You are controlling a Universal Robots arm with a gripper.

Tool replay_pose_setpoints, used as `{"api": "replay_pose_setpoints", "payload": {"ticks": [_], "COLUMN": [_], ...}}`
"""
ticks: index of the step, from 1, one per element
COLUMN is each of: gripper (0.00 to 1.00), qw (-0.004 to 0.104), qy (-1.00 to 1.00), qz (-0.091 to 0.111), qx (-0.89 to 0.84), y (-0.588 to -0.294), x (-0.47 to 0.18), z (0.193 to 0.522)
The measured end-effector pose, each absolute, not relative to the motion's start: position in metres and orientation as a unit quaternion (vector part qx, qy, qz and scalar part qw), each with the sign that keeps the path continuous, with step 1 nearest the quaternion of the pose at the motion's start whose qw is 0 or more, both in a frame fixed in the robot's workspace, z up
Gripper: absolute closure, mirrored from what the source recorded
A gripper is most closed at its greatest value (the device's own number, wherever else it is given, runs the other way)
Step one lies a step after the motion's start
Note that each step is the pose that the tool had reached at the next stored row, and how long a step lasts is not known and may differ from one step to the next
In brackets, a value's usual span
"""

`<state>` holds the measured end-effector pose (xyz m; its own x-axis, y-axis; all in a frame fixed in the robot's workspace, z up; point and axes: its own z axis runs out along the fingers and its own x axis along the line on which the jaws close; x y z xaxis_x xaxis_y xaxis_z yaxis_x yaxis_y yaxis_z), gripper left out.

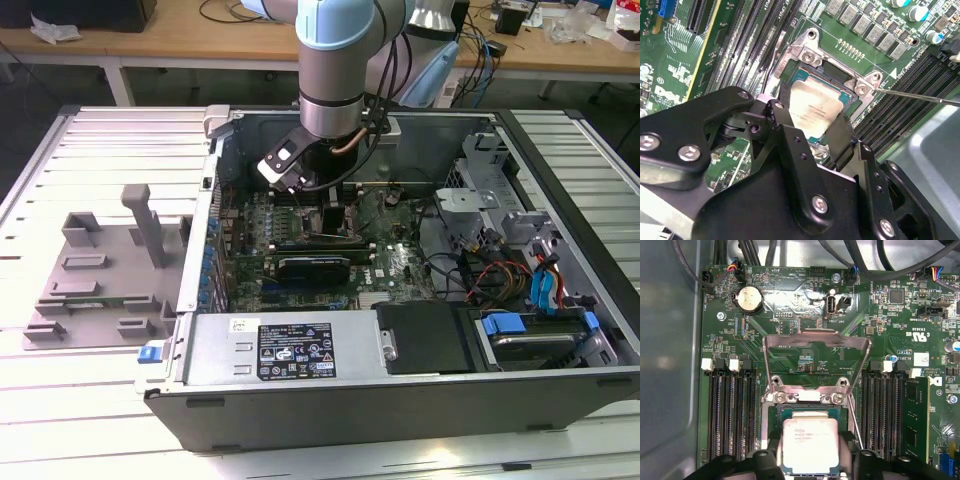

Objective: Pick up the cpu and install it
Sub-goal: 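Place the cpu into insertion slot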

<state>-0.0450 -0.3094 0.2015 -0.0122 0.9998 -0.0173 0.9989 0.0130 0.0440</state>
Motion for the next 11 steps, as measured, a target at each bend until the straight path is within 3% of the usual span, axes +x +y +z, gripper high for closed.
{"api": "replay_pose_setpoints", "payload": {"ticks": [1, 6, 7, 11], "gripper": [0.47, 0.47, 0.39, 0.39], "qw": [0.022, 0.022, 0.022, 0.021], "qy": [0.711, 0.711, 0.711, 0.711], "qz": [0.01, 0.01, 0.01, 0.01], "qx": [0.702, 0.702, 0.702, 0.702], "y": [-0.3094, -0.3094, -0.3094, -0.3094], "x": [-0.045, -0.0449, -0.0449, -0.0449], "z": [0.2015, 0.2014, 0.2014, 0.2015]}}
